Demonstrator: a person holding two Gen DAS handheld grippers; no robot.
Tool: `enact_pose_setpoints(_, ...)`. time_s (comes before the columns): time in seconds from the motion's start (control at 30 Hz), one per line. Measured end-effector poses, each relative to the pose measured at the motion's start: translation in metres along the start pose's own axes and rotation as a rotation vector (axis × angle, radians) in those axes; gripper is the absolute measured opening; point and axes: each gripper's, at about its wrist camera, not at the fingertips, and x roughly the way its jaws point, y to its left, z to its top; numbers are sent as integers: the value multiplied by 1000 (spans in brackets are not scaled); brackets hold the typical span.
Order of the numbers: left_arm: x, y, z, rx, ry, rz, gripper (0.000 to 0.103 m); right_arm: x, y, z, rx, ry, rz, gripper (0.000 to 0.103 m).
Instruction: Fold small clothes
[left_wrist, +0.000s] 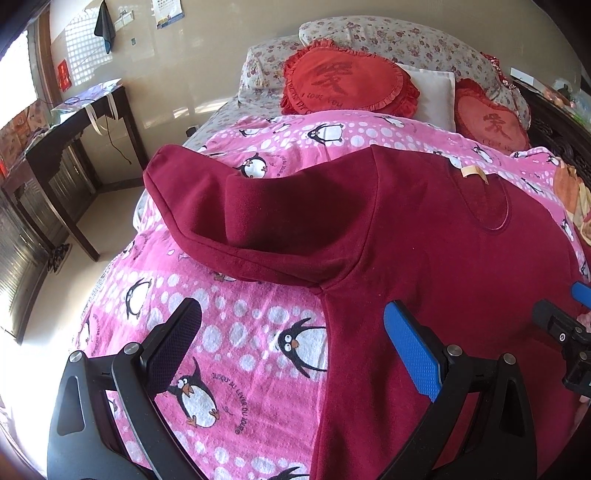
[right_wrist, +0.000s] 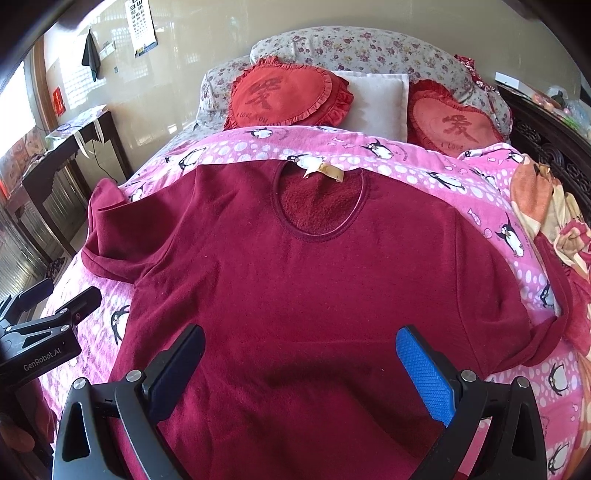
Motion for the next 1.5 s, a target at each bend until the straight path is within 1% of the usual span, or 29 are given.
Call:
enact_pose_setpoints(0.17,12,22,7,-54,16,-7,100,10,7,5,-21,10,2,103)
enact_pose_setpoints(0.27,23,40,12,-95,33,12,100,16,12,9,-27,11,11,103)
enact_pose_setpoints(0.4,34,62,19,-132,28,55,100,25,20,14,-36,16,24,103)
enact_pose_setpoints(0.57,50,90,30,-169,30,71,100,37,32,22,-65,22,25,103)
enact_pose_setpoints(0.67,62,111,39,-212,36,52,100,43,36,25,-68,29,32,103)
enact_pose_setpoints(0.8,85,144,50,-327,71,21,100,50,40,26,-70,44,47,103)
enact_pose_setpoints(0.9,99,165,61,-405,74,-5,100,53,42,25,-76,49,58,103)
enact_pose_setpoints(1.03,122,185,79,-468,73,9,99,54,43,23,-76,56,78,103)
enact_pose_setpoints(1.1,134,196,86,-513,82,0,98,54,42,23,-71,59,85,103)
enact_pose_setpoints(1.23,158,214,94,-611,90,-48,94,57,40,21,-52,71,97,103)
enact_pose_setpoints(1.27,164,218,94,-635,94,-69,92,58,39,21,-50,75,99,103)
enact_pose_setpoints(1.33,179,224,93,-683,121,-130,83,60,39,21,-50,81,101,103)
enact_pose_setpoints(1.37,187,227,90,-712,142,-169,75,61,39,21,-53,83,99,103)
enact_pose_setpoints(1.4,191,230,87,-750,144,-205,73,61,39,21,-58,84,94,103)
enact_pose_setpoints(1.43,190,233,85,-780,122,-218,71,61,38,21,-60,83,90,103)
enact_pose_setpoints(1.47,186,234,84,-791,90,-233,57,60,36,21,-59,83,86,103)
enact_pose_setpoints(1.5,182,233,86,-781,78,-252,40,60,35,21,-56,84,85,103)
